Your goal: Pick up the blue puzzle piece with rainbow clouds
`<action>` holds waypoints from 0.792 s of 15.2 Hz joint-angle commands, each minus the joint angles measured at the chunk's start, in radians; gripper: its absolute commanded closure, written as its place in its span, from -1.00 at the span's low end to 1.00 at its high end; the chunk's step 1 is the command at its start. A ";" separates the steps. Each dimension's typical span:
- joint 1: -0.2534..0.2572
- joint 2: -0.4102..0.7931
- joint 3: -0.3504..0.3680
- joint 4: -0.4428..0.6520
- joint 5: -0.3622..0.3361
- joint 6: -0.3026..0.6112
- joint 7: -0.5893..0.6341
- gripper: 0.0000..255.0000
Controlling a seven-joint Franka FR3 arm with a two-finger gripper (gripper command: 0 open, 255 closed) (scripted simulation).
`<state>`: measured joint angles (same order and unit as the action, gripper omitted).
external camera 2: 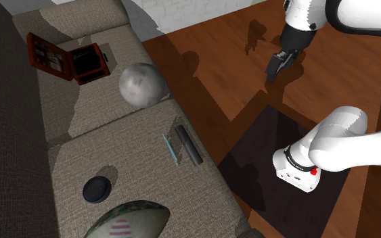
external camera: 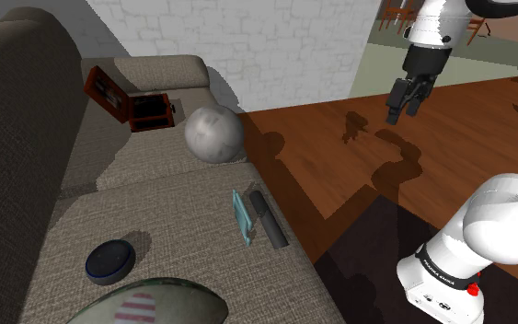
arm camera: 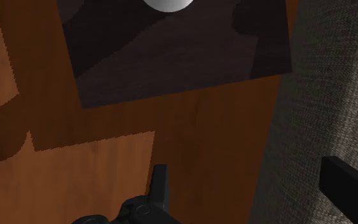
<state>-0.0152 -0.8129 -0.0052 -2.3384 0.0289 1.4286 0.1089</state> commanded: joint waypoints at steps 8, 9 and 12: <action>0.034 0.075 0.157 -0.037 0.108 0.137 0.181 -1.00; 0.039 0.092 0.180 -0.037 0.121 0.158 0.207 -1.00; 0.049 0.151 0.247 -0.029 0.155 0.222 0.282 -1.00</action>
<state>0.0287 -0.6717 0.2194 -2.3582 0.1705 1.6262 0.3636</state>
